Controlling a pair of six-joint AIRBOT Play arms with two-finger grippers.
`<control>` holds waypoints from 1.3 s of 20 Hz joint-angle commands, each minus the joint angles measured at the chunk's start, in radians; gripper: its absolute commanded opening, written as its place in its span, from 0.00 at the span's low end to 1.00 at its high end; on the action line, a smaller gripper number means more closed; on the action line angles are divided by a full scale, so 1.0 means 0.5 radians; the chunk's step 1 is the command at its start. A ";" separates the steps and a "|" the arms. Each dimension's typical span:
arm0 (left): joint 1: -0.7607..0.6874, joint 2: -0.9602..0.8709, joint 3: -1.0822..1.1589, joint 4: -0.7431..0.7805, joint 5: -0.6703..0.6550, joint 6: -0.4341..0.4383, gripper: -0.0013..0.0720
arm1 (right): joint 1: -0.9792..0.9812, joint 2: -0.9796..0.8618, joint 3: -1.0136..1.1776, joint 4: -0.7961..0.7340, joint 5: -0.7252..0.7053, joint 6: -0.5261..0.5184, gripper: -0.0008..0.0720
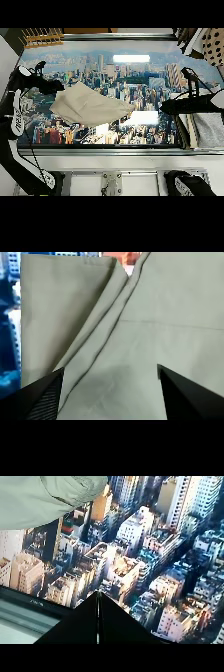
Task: Fold the clothes and pants, and hang the long-sleeved shirts on hangers.
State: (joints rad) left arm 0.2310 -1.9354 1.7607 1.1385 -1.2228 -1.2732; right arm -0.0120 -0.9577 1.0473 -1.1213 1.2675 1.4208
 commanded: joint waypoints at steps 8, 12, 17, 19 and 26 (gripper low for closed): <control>-0.014 -0.221 0.151 -0.130 -0.140 0.056 0.87 | 0.004 -0.384 -0.001 0.108 -0.063 -0.002 0.04; -0.072 -0.220 0.152 -0.133 -0.147 0.031 0.32 | 0.009 -0.668 -0.001 0.311 -0.273 -0.002 0.89; -0.072 -0.188 0.153 -0.134 -0.213 -0.014 0.02 | 0.147 -1.112 -0.001 0.668 -0.585 -0.130 0.97; -0.072 -0.143 0.154 -0.134 -0.195 -0.013 0.02 | 0.260 -1.250 0.000 0.864 -0.726 -0.262 0.97; -0.072 0.046 0.154 -0.135 -0.204 -0.025 0.02 | 0.452 -1.402 0.005 1.185 -1.113 -0.534 0.15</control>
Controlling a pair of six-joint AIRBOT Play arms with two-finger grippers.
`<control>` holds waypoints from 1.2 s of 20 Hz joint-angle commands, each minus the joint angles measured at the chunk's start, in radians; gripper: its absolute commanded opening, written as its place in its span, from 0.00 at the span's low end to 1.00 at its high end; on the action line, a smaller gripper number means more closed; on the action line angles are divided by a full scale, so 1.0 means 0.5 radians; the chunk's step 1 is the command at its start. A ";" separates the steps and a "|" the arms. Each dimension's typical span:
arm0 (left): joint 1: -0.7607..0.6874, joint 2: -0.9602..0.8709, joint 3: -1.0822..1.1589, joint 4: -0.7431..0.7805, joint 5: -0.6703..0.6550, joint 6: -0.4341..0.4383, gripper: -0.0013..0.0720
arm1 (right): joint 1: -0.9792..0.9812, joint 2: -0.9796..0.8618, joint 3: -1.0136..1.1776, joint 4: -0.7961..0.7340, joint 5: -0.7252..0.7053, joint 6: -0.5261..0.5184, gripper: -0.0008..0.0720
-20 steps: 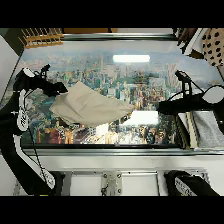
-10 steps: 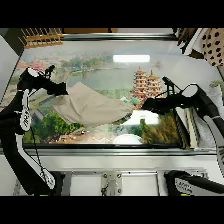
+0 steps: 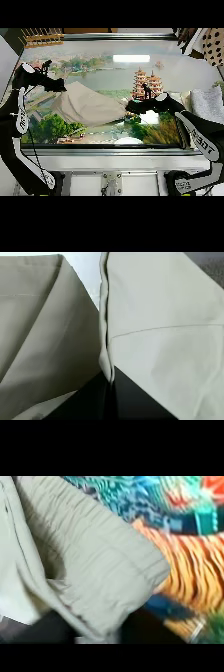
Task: Fold the clothes and pants, and hang the long-sleeved shirts on hangers.
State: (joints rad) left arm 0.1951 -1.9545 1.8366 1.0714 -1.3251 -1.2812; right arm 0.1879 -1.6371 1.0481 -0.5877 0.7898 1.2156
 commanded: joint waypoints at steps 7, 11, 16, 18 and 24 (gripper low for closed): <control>0.010 0.871 0.004 -0.004 0.111 -0.124 0.02 | -0.023 0.524 0.545 -0.335 0.211 -0.144 0.03; 0.008 1.521 0.004 -0.002 0.111 -0.124 0.02 | -0.035 1.072 0.924 -0.536 0.356 -0.121 0.03; 0.008 2.155 0.002 -0.002 0.176 -0.126 0.02 | -0.035 1.679 0.958 -0.628 0.422 0.107 0.03; 0.008 2.307 0.002 0.000 0.224 -0.166 0.02 | -0.035 1.845 0.958 -0.786 0.514 0.294 0.03; 0.008 2.364 0.002 -0.007 0.322 -0.218 0.02 | -0.035 2.056 0.955 -1.210 1.082 1.003 0.03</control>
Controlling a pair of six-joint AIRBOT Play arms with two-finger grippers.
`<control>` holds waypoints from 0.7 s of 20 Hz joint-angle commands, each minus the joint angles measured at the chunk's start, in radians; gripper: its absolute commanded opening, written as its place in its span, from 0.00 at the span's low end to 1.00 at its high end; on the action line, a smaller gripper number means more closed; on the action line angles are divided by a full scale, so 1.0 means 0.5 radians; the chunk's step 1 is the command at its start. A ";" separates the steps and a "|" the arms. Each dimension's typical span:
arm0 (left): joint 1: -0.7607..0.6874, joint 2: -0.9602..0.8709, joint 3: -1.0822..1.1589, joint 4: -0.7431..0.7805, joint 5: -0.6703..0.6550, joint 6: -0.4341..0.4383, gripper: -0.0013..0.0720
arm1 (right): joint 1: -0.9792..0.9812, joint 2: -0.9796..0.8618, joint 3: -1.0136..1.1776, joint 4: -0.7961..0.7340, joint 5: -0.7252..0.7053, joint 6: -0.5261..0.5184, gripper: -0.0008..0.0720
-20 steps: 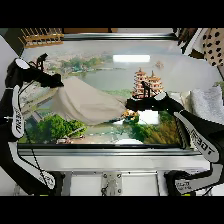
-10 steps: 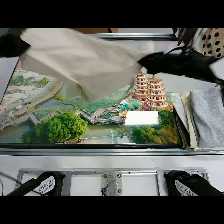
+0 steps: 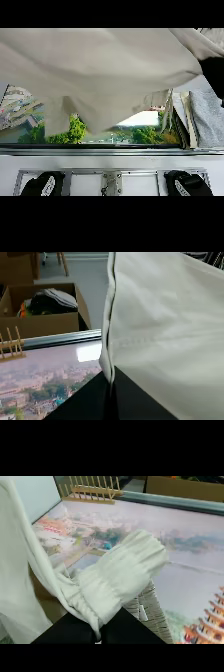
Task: Fold the clothes and pants, and hang the long-sleeved shirts on hangers.
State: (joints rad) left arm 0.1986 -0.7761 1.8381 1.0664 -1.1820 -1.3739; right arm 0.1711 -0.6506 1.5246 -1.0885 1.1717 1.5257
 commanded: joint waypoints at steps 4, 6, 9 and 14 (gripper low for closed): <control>-0.050 -0.419 -0.002 -0.057 -0.057 -0.043 0.02 | -0.001 -0.175 -0.111 -0.210 0.685 0.608 0.03; -0.181 -0.729 -0.002 -0.033 -0.046 -0.043 0.02 | -0.001 -0.409 -0.186 -0.249 0.710 0.606 0.03; -0.352 -1.204 -0.001 -0.025 0.063 -0.043 0.02 | -0.002 -0.884 -0.199 -0.397 0.582 0.447 0.03; -0.485 -1.740 0.002 -0.040 0.450 -0.049 0.03 | -0.086 -1.459 -0.192 -0.486 -0.227 0.429 0.05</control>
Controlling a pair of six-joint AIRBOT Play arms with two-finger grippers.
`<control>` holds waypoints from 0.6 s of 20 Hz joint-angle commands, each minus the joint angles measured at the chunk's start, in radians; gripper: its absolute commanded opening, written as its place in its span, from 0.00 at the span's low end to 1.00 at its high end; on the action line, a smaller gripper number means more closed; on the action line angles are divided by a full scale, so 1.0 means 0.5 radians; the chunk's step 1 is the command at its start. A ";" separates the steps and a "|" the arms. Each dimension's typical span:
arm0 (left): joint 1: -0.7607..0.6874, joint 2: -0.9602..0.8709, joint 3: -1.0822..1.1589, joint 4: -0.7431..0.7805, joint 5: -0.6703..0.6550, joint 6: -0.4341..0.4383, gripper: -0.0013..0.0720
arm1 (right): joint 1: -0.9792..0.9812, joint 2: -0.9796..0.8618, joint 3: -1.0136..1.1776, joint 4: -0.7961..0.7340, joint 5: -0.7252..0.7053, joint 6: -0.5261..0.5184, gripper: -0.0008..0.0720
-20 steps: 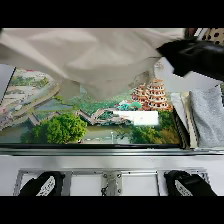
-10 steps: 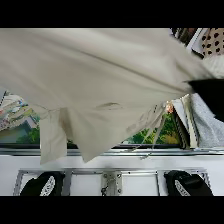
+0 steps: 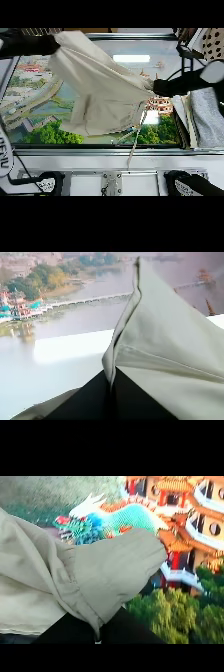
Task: Fold the clothes and pants, and hang the long-sleeved shirts on hangers.
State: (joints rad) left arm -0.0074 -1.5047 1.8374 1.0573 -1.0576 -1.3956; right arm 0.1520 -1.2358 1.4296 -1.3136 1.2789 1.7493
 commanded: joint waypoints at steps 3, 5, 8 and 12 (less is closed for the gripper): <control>0.003 -0.367 0.002 -0.010 0.221 -0.099 0.77 | -0.191 -0.364 -0.002 0.063 -0.702 0.016 0.80; 0.150 -0.336 0.002 -0.006 0.085 -0.123 0.77 | -0.307 -0.305 -0.002 0.067 -0.705 0.005 0.82; 0.439 -0.197 -0.171 -0.005 -0.201 -0.118 0.77 | -0.385 -0.110 -0.039 0.050 -0.542 -0.167 0.80; 0.767 0.127 -0.999 -0.005 -0.253 -0.117 0.77 | -0.328 0.231 -0.323 0.049 -0.371 -0.258 0.80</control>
State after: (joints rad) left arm 0.2707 -1.5314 1.5707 1.0550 -1.1336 -1.4513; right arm -0.0181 -1.2198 1.3495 -1.2881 1.0443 1.6596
